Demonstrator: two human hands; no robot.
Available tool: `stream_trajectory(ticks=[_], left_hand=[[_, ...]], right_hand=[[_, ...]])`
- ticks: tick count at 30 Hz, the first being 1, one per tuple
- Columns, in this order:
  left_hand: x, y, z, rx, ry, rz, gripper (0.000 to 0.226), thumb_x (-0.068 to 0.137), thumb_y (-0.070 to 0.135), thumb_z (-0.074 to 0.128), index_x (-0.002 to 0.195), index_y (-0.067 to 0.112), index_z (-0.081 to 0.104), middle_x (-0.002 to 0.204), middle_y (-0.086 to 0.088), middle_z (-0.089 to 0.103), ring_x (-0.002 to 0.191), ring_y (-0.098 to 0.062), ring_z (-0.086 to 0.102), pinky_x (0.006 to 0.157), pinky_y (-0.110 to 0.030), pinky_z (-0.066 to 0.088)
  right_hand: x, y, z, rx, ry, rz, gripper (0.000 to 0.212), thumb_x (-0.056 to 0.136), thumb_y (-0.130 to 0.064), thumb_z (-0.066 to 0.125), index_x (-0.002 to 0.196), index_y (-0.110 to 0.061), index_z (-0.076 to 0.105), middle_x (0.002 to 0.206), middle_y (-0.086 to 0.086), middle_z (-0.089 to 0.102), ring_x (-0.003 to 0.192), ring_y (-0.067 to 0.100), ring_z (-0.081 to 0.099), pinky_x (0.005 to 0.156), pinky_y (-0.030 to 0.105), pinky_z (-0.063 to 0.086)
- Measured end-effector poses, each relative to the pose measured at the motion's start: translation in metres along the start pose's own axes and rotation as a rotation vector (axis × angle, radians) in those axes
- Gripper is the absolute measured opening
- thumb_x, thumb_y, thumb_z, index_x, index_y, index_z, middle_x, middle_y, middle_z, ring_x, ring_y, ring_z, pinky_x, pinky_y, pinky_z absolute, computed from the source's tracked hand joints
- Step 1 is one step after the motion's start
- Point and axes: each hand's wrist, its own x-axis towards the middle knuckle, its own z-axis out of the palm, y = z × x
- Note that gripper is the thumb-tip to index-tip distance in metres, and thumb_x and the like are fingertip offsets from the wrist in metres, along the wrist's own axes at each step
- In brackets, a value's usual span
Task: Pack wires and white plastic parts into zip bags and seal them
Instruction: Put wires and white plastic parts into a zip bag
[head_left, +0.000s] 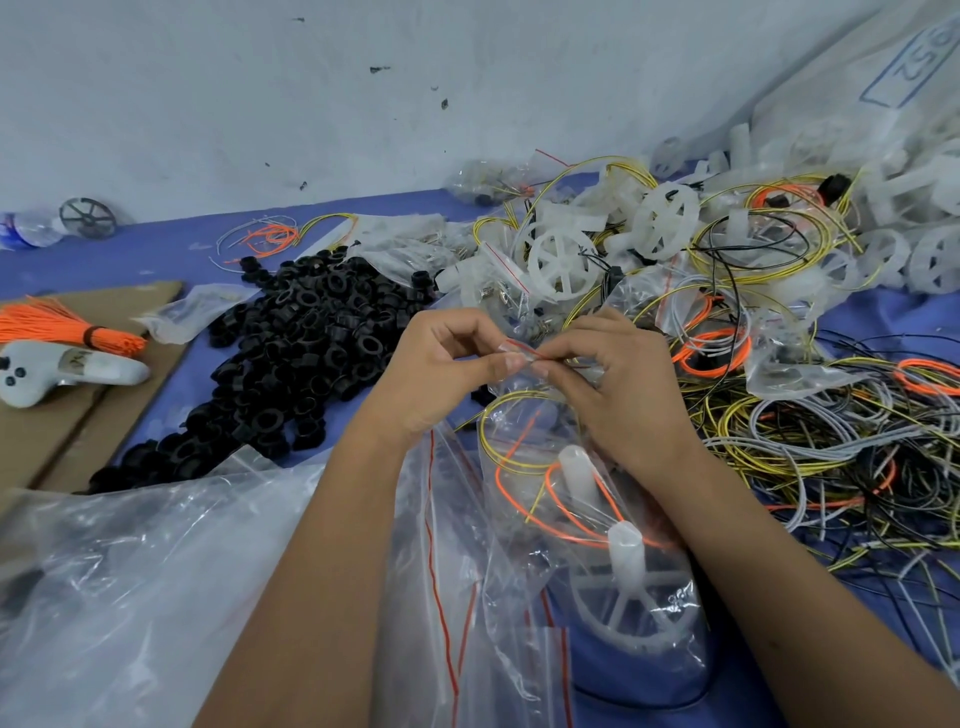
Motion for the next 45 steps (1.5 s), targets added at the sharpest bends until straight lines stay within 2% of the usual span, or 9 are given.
stream_trajectory(ticks=[4, 8, 12, 15, 22, 27, 34, 40, 45], left_hand=[[0.000, 0.001, 0.001, -0.017, -0.004, 0.011, 0.015, 0.084, -0.008, 0.074, 0.077, 0.005, 0.069, 0.087, -0.040, 0.065, 0.079, -0.032, 0.059, 0.073, -0.035, 0.051], [0.000, 0.000, 0.001, -0.042, -0.027, 0.006, 0.016, 0.084, -0.010, 0.073, 0.078, 0.004, 0.068, 0.082, -0.022, 0.066, 0.078, -0.029, 0.059, 0.072, -0.031, 0.051], [0.000, -0.001, -0.003, -0.052, -0.009, 0.004, 0.016, 0.085, -0.008, 0.073, 0.077, 0.004, 0.066, 0.083, -0.020, 0.064, 0.077, -0.026, 0.059, 0.072, -0.029, 0.052], [0.000, -0.002, -0.006, -0.054, 0.002, 0.012, 0.019, 0.085, -0.008, 0.073, 0.076, 0.006, 0.066, 0.084, -0.021, 0.063, 0.074, -0.021, 0.060, 0.071, -0.026, 0.052], [0.001, -0.001, 0.002, 0.012, -0.048, 0.015, 0.011, 0.083, 0.001, 0.079, 0.084, 0.006, 0.070, 0.081, -0.012, 0.069, 0.078, -0.022, 0.064, 0.073, -0.033, 0.055], [0.002, -0.002, 0.007, 0.039, -0.025, -0.005, 0.009, 0.082, -0.007, 0.079, 0.083, -0.001, 0.073, 0.083, -0.026, 0.071, 0.075, -0.024, 0.066, 0.072, -0.040, 0.054], [0.002, -0.002, -0.003, 0.034, 0.025, -0.001, 0.011, 0.080, -0.006, 0.080, 0.082, 0.004, 0.075, 0.075, -0.004, 0.074, 0.074, -0.019, 0.068, 0.073, -0.032, 0.056], [0.002, -0.003, -0.001, 0.100, -0.004, 0.006, 0.012, 0.079, -0.003, 0.084, 0.082, 0.002, 0.074, 0.080, -0.015, 0.074, 0.074, -0.022, 0.068, 0.073, -0.039, 0.057], [0.002, -0.002, 0.007, 0.187, -0.031, 0.034, 0.012, 0.078, 0.001, 0.086, 0.082, -0.003, 0.075, 0.079, -0.015, 0.075, 0.073, -0.017, 0.070, 0.074, -0.035, 0.057]], right_hand=[[0.000, -0.001, 0.000, -0.006, -0.005, 0.004, 0.002, 0.086, -0.011, 0.078, 0.085, -0.012, 0.078, 0.079, -0.007, 0.068, 0.080, 0.009, 0.049, 0.074, 0.022, 0.043], [0.000, -0.001, -0.001, 0.011, 0.022, 0.010, 0.003, 0.084, -0.011, 0.080, 0.083, -0.013, 0.078, 0.076, -0.012, 0.065, 0.078, 0.008, 0.050, 0.073, 0.022, 0.043], [0.000, 0.001, -0.002, -0.022, 0.047, 0.039, 0.002, 0.084, -0.014, 0.081, 0.083, -0.014, 0.079, 0.080, -0.006, 0.069, 0.082, 0.017, 0.056, 0.077, 0.032, 0.046], [0.000, 0.002, -0.003, -0.053, 0.054, 0.006, 0.003, 0.083, -0.013, 0.082, 0.085, -0.014, 0.079, 0.085, -0.001, 0.066, 0.087, 0.021, 0.052, 0.079, 0.027, 0.040], [0.000, 0.000, -0.002, -0.108, 0.048, -0.026, 0.004, 0.081, -0.011, 0.082, 0.084, -0.012, 0.079, 0.087, 0.003, 0.060, 0.089, 0.015, 0.042, 0.077, 0.029, 0.034], [0.000, -0.001, -0.002, -0.081, 0.037, -0.015, 0.006, 0.079, -0.009, 0.083, 0.082, -0.011, 0.079, 0.085, 0.002, 0.060, 0.088, 0.014, 0.042, 0.078, 0.027, 0.034], [0.001, 0.001, -0.007, -0.086, 0.036, 0.015, 0.008, 0.077, -0.011, 0.085, 0.083, -0.012, 0.079, 0.087, 0.003, 0.063, 0.087, 0.023, 0.050, 0.079, 0.032, 0.037], [0.001, -0.004, -0.007, -0.070, -0.012, -0.005, 0.008, 0.077, -0.005, 0.084, 0.079, -0.010, 0.078, 0.086, 0.002, 0.064, 0.088, 0.017, 0.045, 0.078, 0.036, 0.040], [0.000, -0.006, -0.006, -0.058, -0.044, -0.001, 0.008, 0.076, -0.002, 0.082, 0.078, -0.008, 0.077, 0.085, 0.004, 0.063, 0.089, 0.018, 0.045, 0.079, 0.039, 0.042]])
